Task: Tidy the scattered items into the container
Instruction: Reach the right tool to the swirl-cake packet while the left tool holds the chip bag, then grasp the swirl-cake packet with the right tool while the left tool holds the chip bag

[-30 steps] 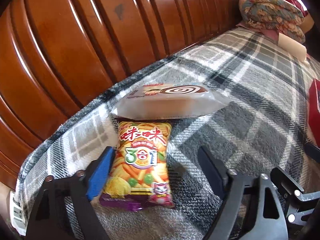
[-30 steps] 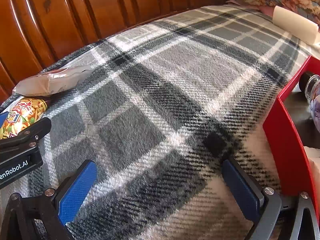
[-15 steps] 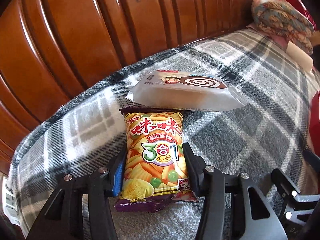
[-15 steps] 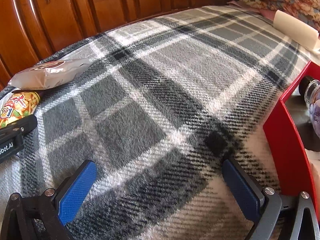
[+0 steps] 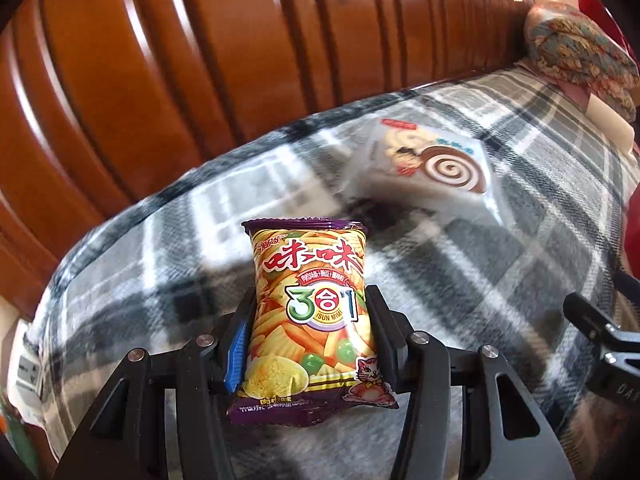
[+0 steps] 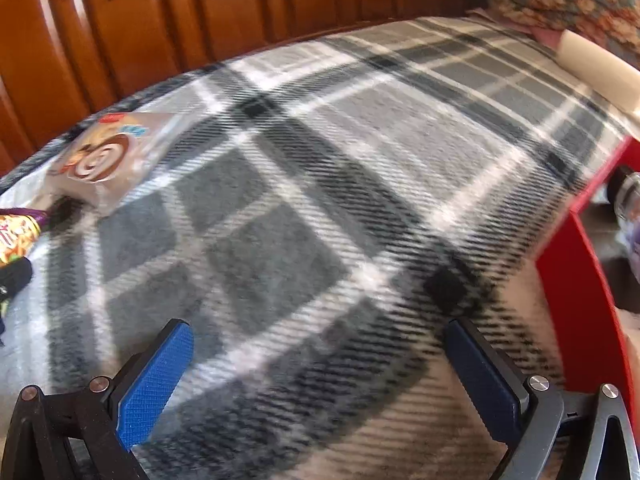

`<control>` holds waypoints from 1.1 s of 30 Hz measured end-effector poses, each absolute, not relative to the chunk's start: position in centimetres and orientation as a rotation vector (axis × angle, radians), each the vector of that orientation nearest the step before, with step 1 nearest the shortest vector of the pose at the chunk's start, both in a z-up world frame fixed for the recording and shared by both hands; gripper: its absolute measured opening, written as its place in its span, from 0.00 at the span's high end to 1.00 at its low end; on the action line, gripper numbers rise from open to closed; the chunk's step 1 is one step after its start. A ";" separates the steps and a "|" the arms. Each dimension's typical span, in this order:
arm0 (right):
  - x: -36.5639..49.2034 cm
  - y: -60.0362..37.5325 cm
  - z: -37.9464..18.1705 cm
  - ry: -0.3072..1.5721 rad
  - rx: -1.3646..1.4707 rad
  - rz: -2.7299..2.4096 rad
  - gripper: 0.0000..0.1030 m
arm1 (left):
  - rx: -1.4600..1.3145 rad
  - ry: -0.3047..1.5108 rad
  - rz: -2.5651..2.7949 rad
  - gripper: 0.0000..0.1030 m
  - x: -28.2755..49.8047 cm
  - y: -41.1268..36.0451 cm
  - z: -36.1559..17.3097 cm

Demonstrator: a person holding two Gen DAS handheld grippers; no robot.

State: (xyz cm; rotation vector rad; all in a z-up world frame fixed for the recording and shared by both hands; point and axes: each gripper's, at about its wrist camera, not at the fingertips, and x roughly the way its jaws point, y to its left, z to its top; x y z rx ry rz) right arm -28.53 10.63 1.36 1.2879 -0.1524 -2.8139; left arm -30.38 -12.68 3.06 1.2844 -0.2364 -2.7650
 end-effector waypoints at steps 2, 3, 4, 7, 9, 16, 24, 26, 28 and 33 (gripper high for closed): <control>-28.6 9.9 1.9 -0.158 1.238 -2.777 0.00 | 1.263 -0.227 -2.760 0.44 -29.9 -13.3 2.6; -28.7 9.3 2.3 -0.170 1.205 -2.761 0.00 | 1.256 -0.214 -2.763 0.43 -29.7 -13.5 2.4; -29.0 8.8 2.6 -0.181 1.177 -2.749 0.00 | 1.249 -0.199 -2.768 0.42 -29.6 -13.7 2.2; -30.8 7.2 3.8 -0.224 1.080 -2.715 0.00 | 1.236 -0.179 -2.777 0.41 -29.5 -14.0 2.1; -32.9 5.9 4.1 -0.237 1.066 -2.672 0.00 | 1.228 -0.177 -2.778 0.40 -29.5 -14.0 1.9; -38.4 -0.1 4.2 0.011 1.087 -2.655 0.00 | 1.233 -0.113 -2.798 0.39 -29.5 -14.6 1.7; -40.4 -1.9 3.9 -0.079 1.193 -2.755 0.00 | 1.226 -0.114 -2.801 0.39 -29.5 -14.5 1.6; -40.4 -1.3 3.7 -0.209 1.228 -2.753 0.00 | 1.225 -0.110 -2.802 0.39 -29.5 -14.5 1.6; -40.9 -0.9 3.1 -0.344 1.293 -2.728 0.00 | 1.223 -0.115 -2.801 0.39 -29.5 -14.4 1.6; -43.3 -4.2 2.8 -0.222 1.383 -2.755 0.00 | 1.231 -0.076 -2.803 0.39 -29.6 -14.7 1.5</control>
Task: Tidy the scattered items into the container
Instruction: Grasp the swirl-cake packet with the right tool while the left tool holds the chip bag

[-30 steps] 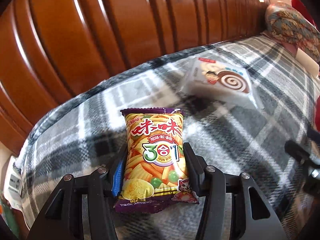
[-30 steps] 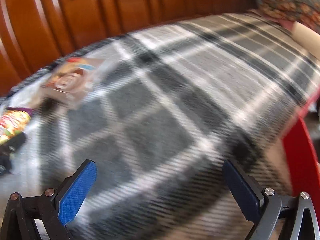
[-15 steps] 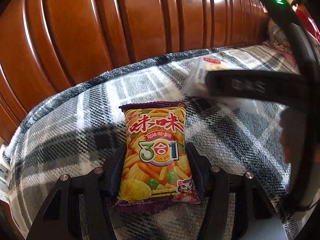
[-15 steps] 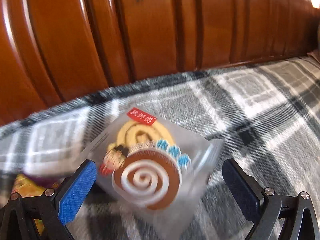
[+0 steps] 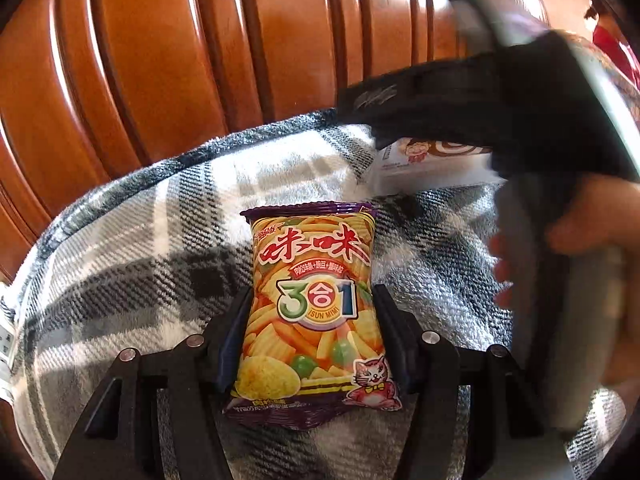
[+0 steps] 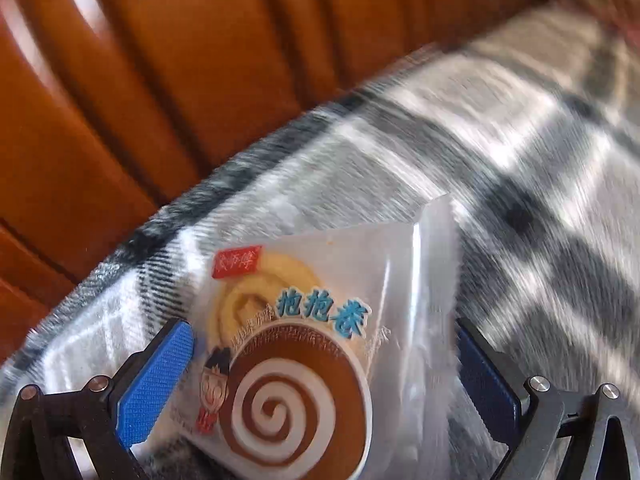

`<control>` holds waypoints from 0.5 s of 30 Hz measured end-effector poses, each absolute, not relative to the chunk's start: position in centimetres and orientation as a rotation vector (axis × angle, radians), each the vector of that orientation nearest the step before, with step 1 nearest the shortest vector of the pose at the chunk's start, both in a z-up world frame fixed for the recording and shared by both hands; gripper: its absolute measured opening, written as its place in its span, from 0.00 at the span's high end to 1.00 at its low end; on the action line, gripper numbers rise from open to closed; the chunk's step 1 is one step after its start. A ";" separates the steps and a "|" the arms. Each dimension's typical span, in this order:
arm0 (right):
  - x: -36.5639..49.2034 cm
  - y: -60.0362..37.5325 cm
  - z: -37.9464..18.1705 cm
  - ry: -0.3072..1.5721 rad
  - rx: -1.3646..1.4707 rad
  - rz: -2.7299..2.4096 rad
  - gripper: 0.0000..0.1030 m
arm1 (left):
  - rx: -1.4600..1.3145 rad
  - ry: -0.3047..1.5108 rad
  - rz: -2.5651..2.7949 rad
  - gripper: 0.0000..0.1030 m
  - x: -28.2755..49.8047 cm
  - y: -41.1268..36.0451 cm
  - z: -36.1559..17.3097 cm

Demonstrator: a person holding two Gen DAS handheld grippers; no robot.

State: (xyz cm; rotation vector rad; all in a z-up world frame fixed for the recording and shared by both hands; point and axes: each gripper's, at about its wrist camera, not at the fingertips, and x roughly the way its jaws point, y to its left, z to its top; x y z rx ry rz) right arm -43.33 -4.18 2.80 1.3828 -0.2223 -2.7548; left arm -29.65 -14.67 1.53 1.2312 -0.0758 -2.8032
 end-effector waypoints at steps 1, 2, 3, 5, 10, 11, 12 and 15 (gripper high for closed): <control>-44.0 -5.3 2.3 -0.101 1.430 -2.758 0.00 | 1.232 -0.082 -2.801 0.39 -29.7 -14.5 1.5; -44.4 -6.5 1.8 0.047 1.453 -2.767 0.00 | 1.232 -0.086 -2.799 0.39 -29.7 -14.4 1.5; -44.4 -7.2 1.7 0.116 1.427 -2.781 0.00 | 1.231 -0.088 -2.798 0.39 -29.7 -14.4 1.4; -44.2 -6.9 1.7 0.084 1.394 -2.786 0.00 | 1.230 -0.088 -2.799 0.39 -29.7 -14.2 1.5; -43.5 -5.4 1.9 -0.011 1.337 -2.773 0.00 | 1.228 -0.093 -2.798 0.39 -29.7 -13.9 1.4; -43.5 -5.4 2.0 -0.011 1.333 -2.773 0.01 | 1.228 -0.091 -2.799 0.39 -29.7 -13.8 1.4; -43.4 -5.4 2.1 -0.018 1.329 -2.773 0.01 | 1.228 -0.089 -2.800 0.39 -29.7 -13.8 1.5; -43.0 -4.8 2.2 -0.034 1.320 -2.768 0.03 | 1.227 -0.091 -2.800 0.39 -29.7 -13.6 1.5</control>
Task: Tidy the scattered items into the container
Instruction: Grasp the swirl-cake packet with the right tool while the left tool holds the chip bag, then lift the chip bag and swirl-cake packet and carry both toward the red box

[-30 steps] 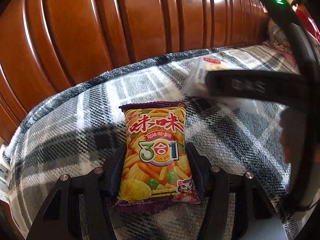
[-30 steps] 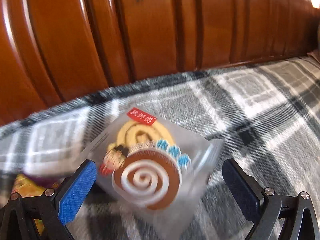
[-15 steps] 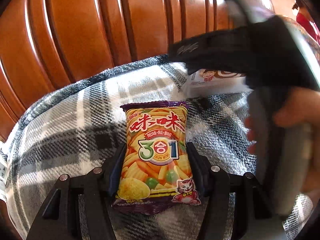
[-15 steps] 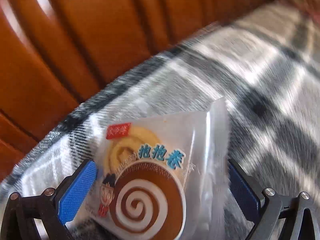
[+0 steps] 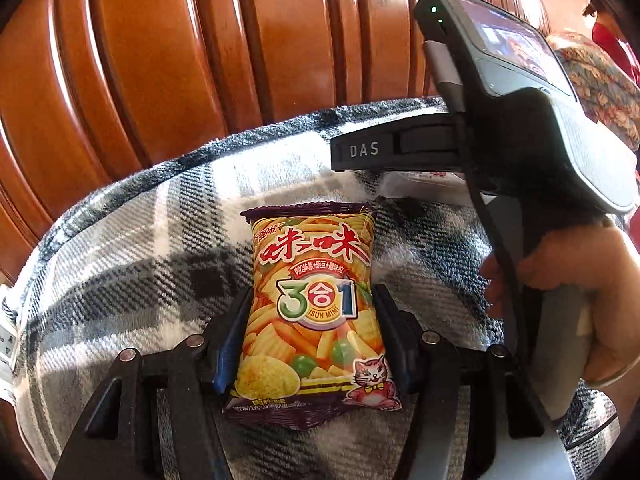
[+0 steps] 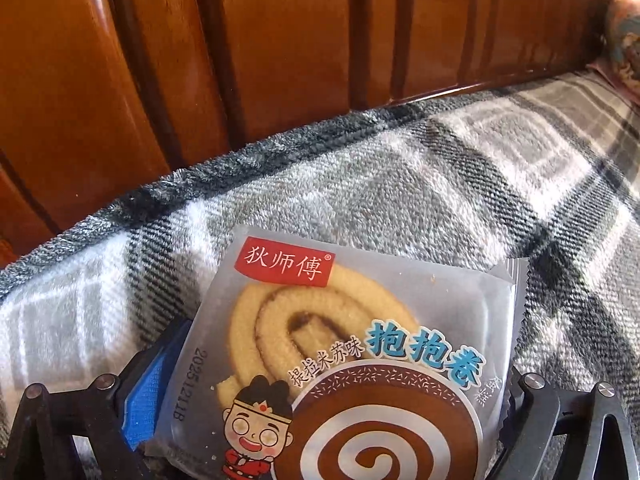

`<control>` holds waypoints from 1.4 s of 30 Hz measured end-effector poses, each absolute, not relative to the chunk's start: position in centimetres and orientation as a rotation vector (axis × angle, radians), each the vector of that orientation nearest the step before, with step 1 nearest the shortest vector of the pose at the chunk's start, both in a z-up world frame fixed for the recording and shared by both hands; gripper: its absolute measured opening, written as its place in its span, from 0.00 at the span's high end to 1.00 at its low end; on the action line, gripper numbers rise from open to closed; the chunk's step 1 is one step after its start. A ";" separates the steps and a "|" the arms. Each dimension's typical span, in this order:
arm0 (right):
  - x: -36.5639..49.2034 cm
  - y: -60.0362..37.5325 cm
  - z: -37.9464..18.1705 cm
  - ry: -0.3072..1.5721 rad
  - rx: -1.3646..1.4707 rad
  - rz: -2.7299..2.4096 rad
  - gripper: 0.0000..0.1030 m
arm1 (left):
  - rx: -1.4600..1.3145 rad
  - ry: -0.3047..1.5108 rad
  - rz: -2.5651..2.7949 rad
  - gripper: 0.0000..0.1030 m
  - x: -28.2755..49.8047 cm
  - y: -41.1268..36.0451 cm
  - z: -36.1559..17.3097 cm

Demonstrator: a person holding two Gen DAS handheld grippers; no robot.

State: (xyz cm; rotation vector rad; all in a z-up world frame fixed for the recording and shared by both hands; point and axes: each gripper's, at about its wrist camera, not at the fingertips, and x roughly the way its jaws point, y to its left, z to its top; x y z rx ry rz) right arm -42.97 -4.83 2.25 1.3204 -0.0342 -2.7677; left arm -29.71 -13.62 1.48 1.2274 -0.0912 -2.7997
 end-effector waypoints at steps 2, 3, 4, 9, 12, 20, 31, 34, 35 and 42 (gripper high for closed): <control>-42.5 -4.6 2.3 -0.040 1.315 -2.765 0.04 | 1.228 -0.096 -2.798 0.39 -29.7 -13.5 1.5; -42.3 -4.4 2.3 -0.045 1.311 -2.764 0.06 | 1.229 -0.097 -2.797 0.39 -29.7 -13.4 1.5; -42.1 -4.2 2.4 -0.052 1.307 -2.764 0.07 | 1.231 -0.093 -2.798 0.39 -29.7 -13.4 1.6; -40.3 -2.8 2.7 -0.113 1.301 -2.782 0.08 | 1.244 -0.055 -2.807 0.43 -29.6 -13.6 2.3; -39.7 -1.4 2.6 -0.162 1.327 -2.792 0.08 | 1.210 -0.104 -2.777 0.44 -28.7 -14.3 3.0; -35.4 1.7 4.5 -0.247 1.296 -2.918 0.08 | 1.088 -0.072 -2.820 0.48 -24.8 -17.9 7.7; -31.1 4.8 9.2 -0.213 1.176 -2.974 0.08 | 0.963 -0.095 -2.861 0.48 -21.0 -16.8 12.3; -29.8 5.6 10.4 -0.184 1.131 -2.970 0.08 | 0.954 -0.096 -2.860 0.48 -19.9 -17.0 12.7; -29.5 5.8 10.7 -0.170 1.121 -2.972 0.08 | 0.967 -0.102 -2.860 0.45 -19.7 -17.2 12.4; -27.3 8.2 11.5 -0.204 1.086 -2.966 0.08 | 1.056 -0.067 -2.846 0.20 -19.1 -18.3 8.3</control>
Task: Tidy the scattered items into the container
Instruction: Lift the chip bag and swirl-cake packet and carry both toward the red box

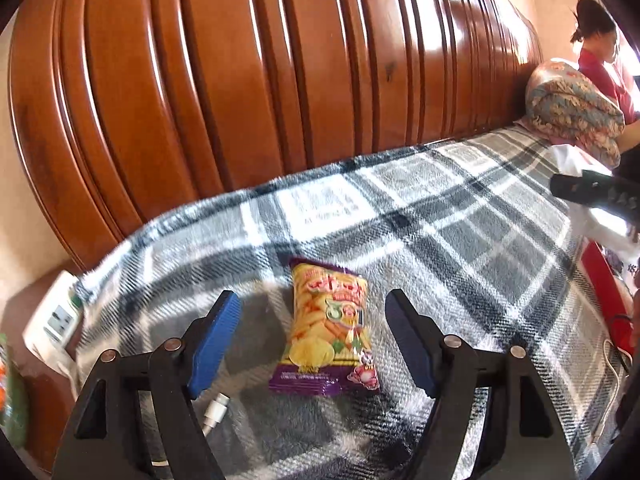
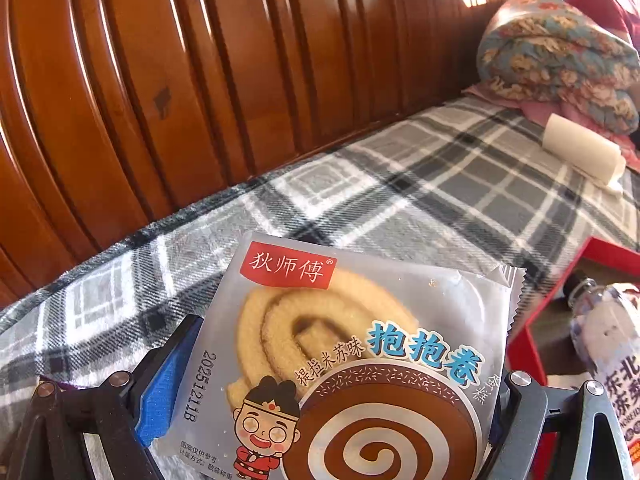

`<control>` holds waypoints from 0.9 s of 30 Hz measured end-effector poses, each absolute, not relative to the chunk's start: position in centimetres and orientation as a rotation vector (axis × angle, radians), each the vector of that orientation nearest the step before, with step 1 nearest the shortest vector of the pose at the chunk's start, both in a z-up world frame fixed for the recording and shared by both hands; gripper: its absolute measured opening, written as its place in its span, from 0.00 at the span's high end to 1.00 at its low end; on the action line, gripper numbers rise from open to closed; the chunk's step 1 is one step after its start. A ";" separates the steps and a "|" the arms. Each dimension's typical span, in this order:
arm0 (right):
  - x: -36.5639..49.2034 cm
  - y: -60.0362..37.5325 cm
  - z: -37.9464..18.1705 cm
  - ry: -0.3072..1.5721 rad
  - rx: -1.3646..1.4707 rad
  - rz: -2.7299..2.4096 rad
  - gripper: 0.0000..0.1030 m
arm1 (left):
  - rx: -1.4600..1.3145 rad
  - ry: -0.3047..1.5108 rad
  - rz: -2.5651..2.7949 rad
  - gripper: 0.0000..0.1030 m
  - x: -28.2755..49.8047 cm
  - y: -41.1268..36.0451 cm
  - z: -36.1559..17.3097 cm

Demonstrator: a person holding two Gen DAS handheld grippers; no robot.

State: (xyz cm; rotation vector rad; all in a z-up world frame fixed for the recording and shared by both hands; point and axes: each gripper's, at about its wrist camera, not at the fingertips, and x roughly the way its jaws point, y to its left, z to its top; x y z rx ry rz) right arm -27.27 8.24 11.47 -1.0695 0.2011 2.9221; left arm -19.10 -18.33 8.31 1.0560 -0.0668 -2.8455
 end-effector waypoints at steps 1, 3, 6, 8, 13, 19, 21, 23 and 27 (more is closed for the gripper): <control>-27.1 8.4 11.5 0.192 -1.068 2.923 0.08 | 1.064 -0.071 -2.834 0.20 -19.3 -18.3 7.8; -26.7 8.8 11.4 0.160 -1.062 2.925 0.08 | 1.098 -0.071 -2.821 0.19 -20.1 -18.2 6.9; -26.2 9.4 10.6 0.163 -1.076 2.922 0.08 | 1.141 -0.070 -2.807 0.19 -21.3 -17.7 5.7; -26.0 9.6 9.6 0.174 -1.126 2.919 0.08 | 1.155 -0.094 -2.787 0.19 -22.1 -17.1 4.9; -25.8 9.6 7.1 0.133 -1.248 2.900 0.08 | 1.177 -0.160 -2.747 0.30 -23.1 -16.0 3.7; -25.7 11.1 6.5 0.288 -1.254 2.878 0.08 | 1.175 -0.123 -2.734 0.47 -23.2 -16.0 3.8; -25.8 11.4 6.5 0.313 -1.249 2.866 0.08 | 1.178 -0.090 -2.739 0.48 -23.2 -16.3 3.9; -25.7 11.4 6.7 0.338 -1.253 2.870 0.08 | 1.185 -0.069 -2.748 0.48 -23.0 -16.4 4.1; -25.2 10.9 7.5 0.280 -1.218 2.889 0.08 | 1.142 -0.074 -2.777 0.48 -22.3 -16.4 5.4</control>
